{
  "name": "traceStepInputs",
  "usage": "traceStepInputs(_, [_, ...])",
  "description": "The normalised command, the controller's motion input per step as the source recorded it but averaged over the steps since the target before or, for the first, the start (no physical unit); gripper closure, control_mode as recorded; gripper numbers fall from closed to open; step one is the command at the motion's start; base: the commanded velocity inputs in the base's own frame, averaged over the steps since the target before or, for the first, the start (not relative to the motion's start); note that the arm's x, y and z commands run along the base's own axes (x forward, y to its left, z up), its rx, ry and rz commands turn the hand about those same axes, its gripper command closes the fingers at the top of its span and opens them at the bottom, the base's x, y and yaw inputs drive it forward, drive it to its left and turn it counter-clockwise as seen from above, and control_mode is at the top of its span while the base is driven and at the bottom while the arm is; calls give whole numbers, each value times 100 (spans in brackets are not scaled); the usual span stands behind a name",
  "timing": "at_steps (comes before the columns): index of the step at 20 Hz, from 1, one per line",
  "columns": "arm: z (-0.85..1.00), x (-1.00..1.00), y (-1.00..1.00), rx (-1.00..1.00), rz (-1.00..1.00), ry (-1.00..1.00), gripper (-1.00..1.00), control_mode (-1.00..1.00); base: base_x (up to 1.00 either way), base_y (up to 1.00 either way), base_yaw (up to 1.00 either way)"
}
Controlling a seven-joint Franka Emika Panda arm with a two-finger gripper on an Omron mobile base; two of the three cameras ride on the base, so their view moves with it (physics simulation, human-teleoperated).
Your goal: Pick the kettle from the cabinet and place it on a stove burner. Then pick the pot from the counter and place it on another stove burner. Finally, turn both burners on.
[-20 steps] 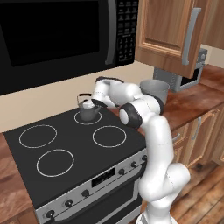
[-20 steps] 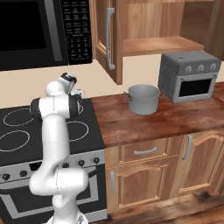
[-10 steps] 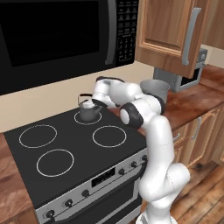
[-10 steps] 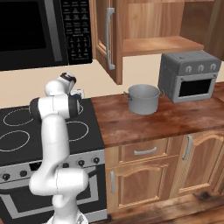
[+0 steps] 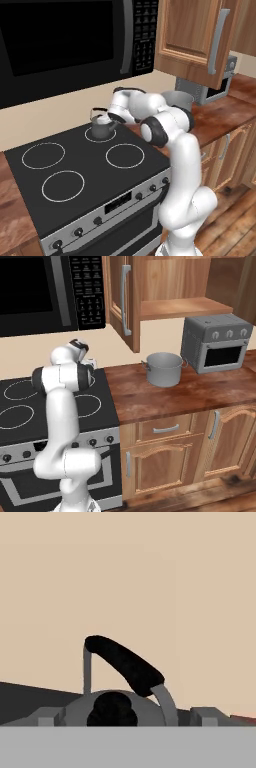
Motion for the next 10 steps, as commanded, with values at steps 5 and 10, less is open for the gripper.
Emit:
traceStepInputs(5, [0, -24, -16, 0, 0, -1, -100, -100, 0, 0, 0])
traceStepInputs(10, [6, -26, -17, 0, 0, 0, -100, -100, 0, 0, 0])
